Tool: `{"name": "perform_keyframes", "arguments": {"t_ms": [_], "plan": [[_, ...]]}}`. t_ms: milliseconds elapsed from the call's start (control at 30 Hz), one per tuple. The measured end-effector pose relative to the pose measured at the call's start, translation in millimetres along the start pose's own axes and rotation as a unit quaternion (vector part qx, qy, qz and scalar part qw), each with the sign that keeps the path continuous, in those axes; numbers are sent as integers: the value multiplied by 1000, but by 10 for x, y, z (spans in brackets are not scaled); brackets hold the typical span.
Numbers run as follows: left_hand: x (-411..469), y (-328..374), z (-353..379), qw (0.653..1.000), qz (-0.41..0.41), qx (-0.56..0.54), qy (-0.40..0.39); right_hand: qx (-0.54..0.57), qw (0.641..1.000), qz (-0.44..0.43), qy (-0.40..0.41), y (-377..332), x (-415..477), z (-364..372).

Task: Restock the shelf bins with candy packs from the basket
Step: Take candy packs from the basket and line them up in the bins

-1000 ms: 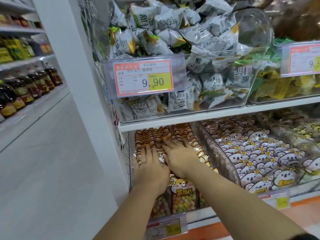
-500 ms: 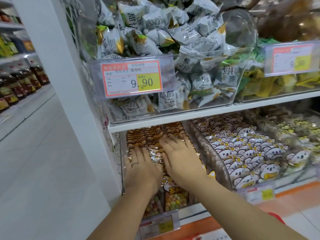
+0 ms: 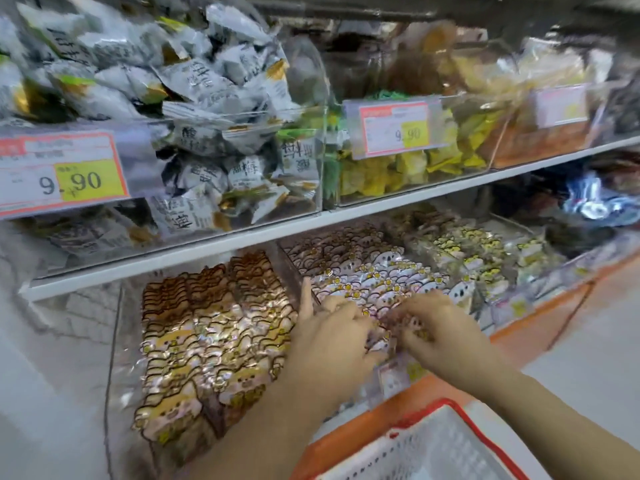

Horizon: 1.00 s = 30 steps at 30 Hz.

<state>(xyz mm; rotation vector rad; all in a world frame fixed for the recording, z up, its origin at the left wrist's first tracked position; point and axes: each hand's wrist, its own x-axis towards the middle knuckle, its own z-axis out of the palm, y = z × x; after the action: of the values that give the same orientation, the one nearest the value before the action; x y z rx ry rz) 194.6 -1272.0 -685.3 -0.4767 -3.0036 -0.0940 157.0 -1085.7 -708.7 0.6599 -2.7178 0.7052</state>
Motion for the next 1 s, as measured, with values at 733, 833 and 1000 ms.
{"name": "perform_keyframes", "arguments": {"t_ms": [733, 833, 1000], "plan": [[629, -366, -54, 985, -173, 10, 5, -125, 975, -178, -41, 16, 111, 91], [977, -571, 107, 973, -190, 27, -126, -149, 956, -150, -202, -60, 360, 115], [1289, -688, 108, 956, -171, 29, -235, -244, 916, -133, -290, -115, 645, 158]]}}
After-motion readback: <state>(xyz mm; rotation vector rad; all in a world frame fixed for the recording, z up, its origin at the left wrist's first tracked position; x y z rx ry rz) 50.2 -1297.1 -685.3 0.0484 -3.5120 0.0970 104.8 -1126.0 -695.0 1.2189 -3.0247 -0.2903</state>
